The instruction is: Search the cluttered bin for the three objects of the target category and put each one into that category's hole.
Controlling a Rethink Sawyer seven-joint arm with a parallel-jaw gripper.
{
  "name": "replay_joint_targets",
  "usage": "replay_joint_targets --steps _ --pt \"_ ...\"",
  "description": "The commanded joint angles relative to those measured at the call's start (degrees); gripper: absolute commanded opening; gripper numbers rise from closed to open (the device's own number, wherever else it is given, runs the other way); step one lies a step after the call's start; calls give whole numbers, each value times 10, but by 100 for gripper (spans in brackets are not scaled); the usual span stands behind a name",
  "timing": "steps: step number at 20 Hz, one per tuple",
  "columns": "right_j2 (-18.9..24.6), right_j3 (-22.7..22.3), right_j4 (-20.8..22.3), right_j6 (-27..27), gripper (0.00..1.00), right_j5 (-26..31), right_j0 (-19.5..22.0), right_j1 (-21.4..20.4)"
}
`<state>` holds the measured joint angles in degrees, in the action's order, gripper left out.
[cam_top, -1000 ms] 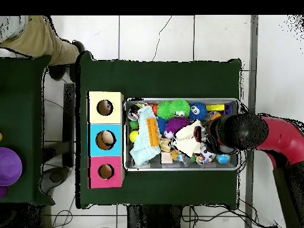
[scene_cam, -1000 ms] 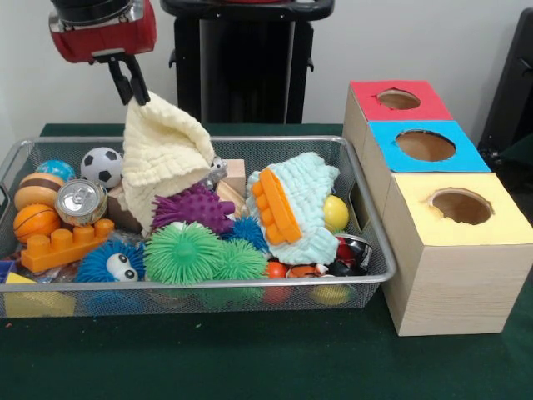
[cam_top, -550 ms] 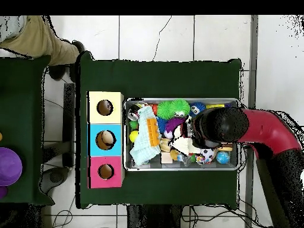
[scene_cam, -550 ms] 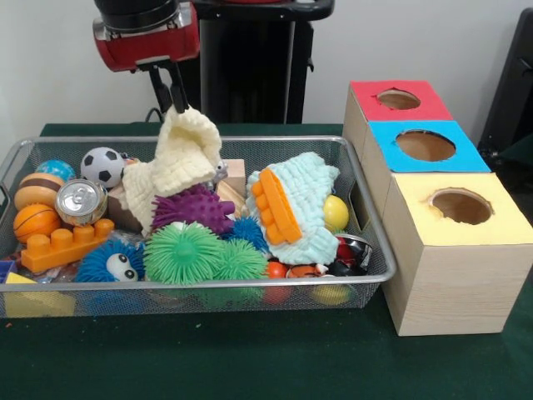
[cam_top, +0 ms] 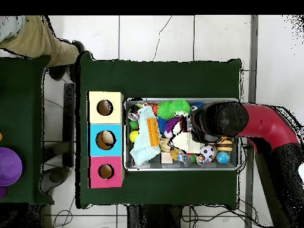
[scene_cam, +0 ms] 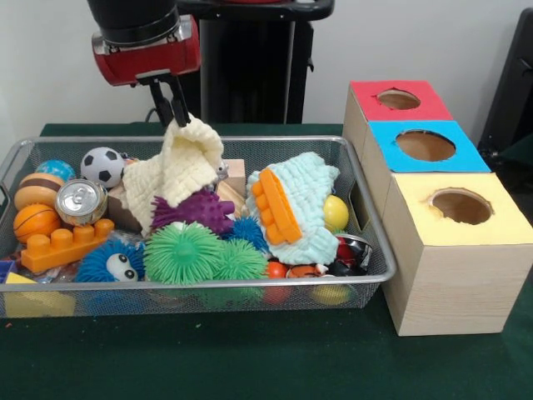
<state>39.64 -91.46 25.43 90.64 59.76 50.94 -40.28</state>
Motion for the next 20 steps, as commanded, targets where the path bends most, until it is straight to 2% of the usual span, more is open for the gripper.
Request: replay_joint_targets --steps 1,8,12,16,20 --pt "8 3 1 -49 0 -27 1 12" --pt "3 -74 7 1 0 -110 1 -10" --pt "-8 -103 7 48 0 -166 -19 -7" --pt "-39 -146 6 135 0 -258 -63 -4" --pt "-96 -170 -12 224 0 -344 -136 -3"
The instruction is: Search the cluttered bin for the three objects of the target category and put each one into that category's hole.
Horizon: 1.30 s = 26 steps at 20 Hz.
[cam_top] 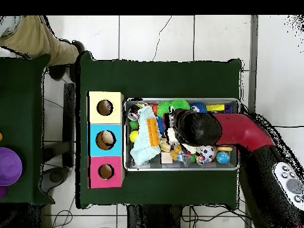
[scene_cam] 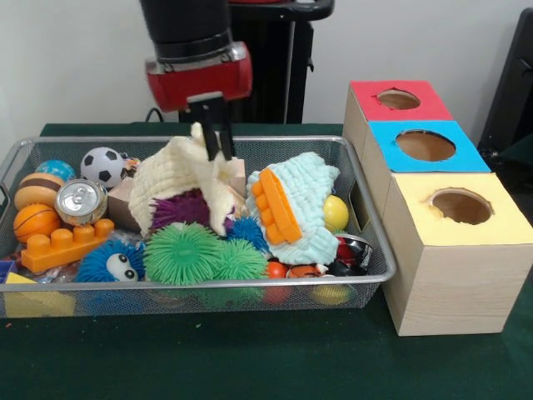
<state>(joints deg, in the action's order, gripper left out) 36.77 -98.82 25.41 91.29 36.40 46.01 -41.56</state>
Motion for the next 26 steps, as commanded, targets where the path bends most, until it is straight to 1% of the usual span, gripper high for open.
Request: replay_joint_targets --steps 1,4,7,9,15,19,23,26 --pt "-79 -105 -25 232 0 -125 -101 7" --pt "-109 -124 -57 263 0 -166 -140 3" --pt "-135 -137 -70 263 0 -203 -160 5" --pt "-145 -138 -77 259 0 -221 -169 14" --pt "-156 -146 -90 250 0 -255 -175 31" --pt "-154 -154 -99 246 0 -268 -173 37" --pt "-155 -156 -104 238 0 -276 -173 41" --pt "-148 -155 -108 224 0 -273 -163 46"
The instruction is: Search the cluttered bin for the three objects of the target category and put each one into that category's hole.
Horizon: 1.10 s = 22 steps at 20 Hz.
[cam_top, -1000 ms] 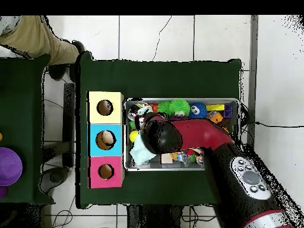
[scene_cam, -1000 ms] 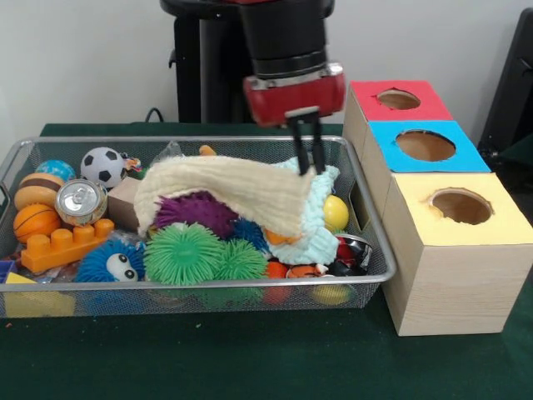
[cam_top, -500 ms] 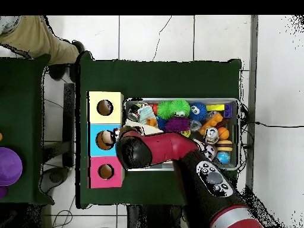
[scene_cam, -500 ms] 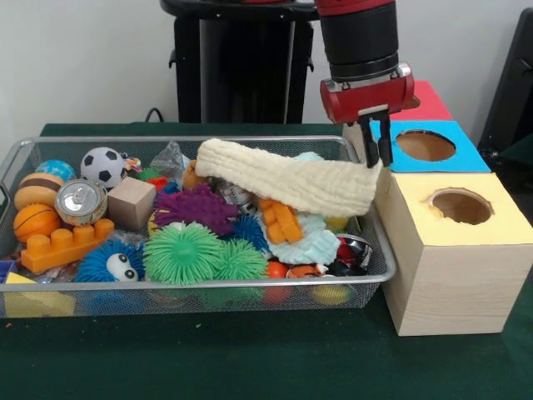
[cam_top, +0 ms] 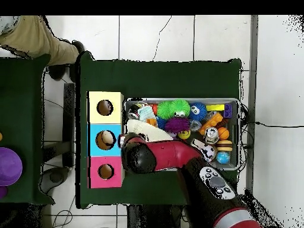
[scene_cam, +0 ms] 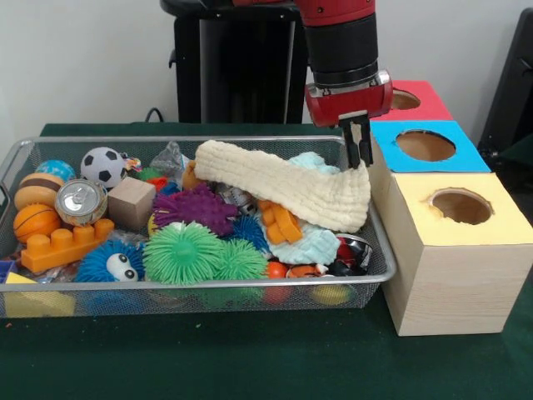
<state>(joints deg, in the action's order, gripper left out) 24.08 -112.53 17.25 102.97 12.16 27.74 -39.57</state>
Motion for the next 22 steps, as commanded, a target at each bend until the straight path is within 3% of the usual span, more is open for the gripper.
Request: replay_joint_targets --steps 1,9,13,18,22 --pt "-16 -17 -27 101 0 -27 27 27" --pt "19 -29 -17 58 0 1 92 18" --pt "16 -29 -8 62 0 -17 96 26" --pt "-18 -46 5 97 0 -76 70 42" --pt "-46 -48 27 106 0 -159 59 92"
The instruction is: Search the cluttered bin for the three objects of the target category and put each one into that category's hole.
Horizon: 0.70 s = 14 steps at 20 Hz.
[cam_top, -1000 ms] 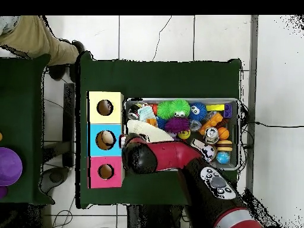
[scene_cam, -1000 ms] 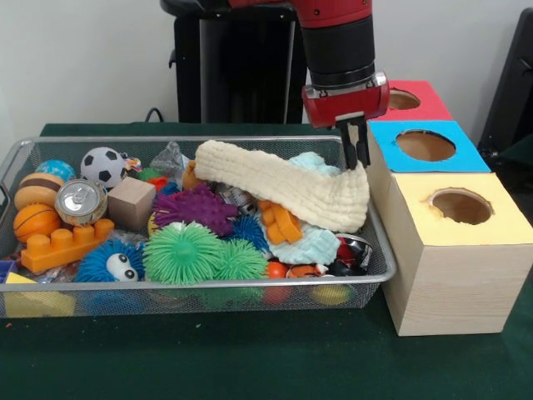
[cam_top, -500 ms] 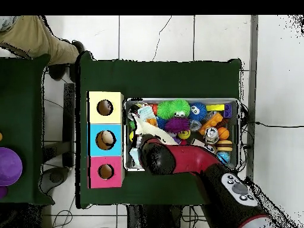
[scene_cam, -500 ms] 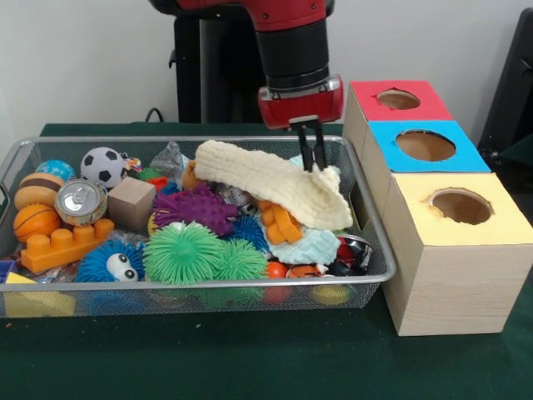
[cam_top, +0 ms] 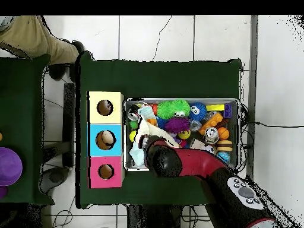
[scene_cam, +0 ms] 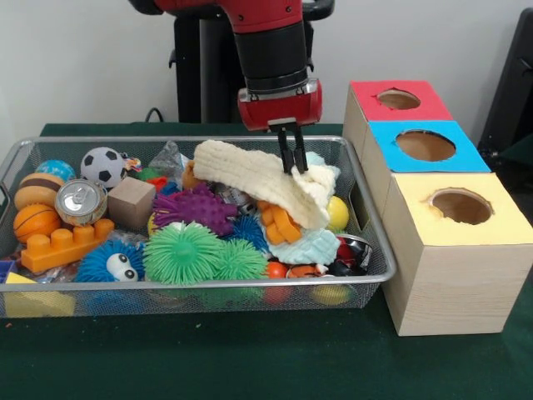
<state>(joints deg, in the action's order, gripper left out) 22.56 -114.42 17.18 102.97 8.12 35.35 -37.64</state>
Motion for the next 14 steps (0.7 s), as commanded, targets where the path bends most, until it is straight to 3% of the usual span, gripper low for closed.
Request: replay_joint_targets --steps 1,6,10,14 --pt "-32 -31 31 106 0 -136 -14 86" --pt "-52 -45 37 104 0 -204 -13 114" --pt "-58 -49 39 87 0 -211 -11 116" --pt "-68 -53 12 94 0 -210 -20 108"
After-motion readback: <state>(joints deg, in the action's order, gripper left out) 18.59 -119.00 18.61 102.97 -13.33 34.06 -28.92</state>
